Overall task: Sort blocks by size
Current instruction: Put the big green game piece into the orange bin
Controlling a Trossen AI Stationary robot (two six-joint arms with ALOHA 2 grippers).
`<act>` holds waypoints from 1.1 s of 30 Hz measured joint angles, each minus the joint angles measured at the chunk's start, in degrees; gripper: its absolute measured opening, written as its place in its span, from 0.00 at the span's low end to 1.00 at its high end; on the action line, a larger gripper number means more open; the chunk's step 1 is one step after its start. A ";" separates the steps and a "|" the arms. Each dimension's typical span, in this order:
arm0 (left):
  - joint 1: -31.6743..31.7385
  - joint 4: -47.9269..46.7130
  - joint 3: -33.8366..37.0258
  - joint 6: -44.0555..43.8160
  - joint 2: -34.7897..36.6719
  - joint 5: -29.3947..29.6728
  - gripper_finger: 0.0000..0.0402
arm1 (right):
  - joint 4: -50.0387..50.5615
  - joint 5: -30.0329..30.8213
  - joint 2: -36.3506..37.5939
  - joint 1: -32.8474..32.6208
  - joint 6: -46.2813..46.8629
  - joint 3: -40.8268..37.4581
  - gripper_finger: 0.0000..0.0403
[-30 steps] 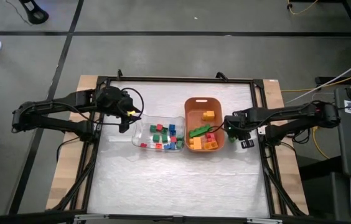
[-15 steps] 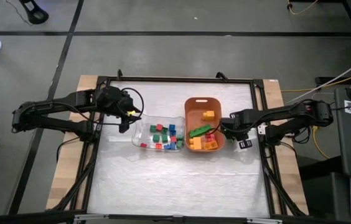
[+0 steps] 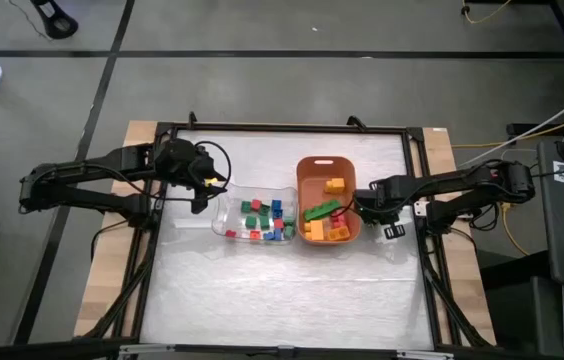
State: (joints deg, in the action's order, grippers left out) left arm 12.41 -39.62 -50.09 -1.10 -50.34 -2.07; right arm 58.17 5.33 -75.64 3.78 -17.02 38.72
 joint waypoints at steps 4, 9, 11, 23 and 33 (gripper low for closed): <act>0.01 0.00 0.00 0.00 0.00 0.00 0.36 | 0.09 -0.05 0.04 0.01 -0.09 0.07 0.17; 0.00 0.01 0.00 0.00 0.00 0.00 0.36 | 0.59 -0.39 0.06 0.01 0.08 0.55 0.15; 0.01 0.01 0.00 0.00 0.00 0.00 0.36 | 1.78 -1.07 0.00 0.01 1.45 1.22 0.17; -0.01 0.00 0.00 0.00 -0.01 0.00 0.36 | 6.38 -3.62 -0.04 -0.01 3.72 3.30 0.03; -0.01 0.01 -0.02 0.00 0.01 -0.01 0.36 | 6.36 -4.05 -0.04 -0.01 3.70 3.30 0.04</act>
State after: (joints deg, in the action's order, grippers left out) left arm 12.40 -39.61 -50.11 -1.10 -50.33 -2.07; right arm 64.53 1.28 -75.68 3.77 -13.32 42.02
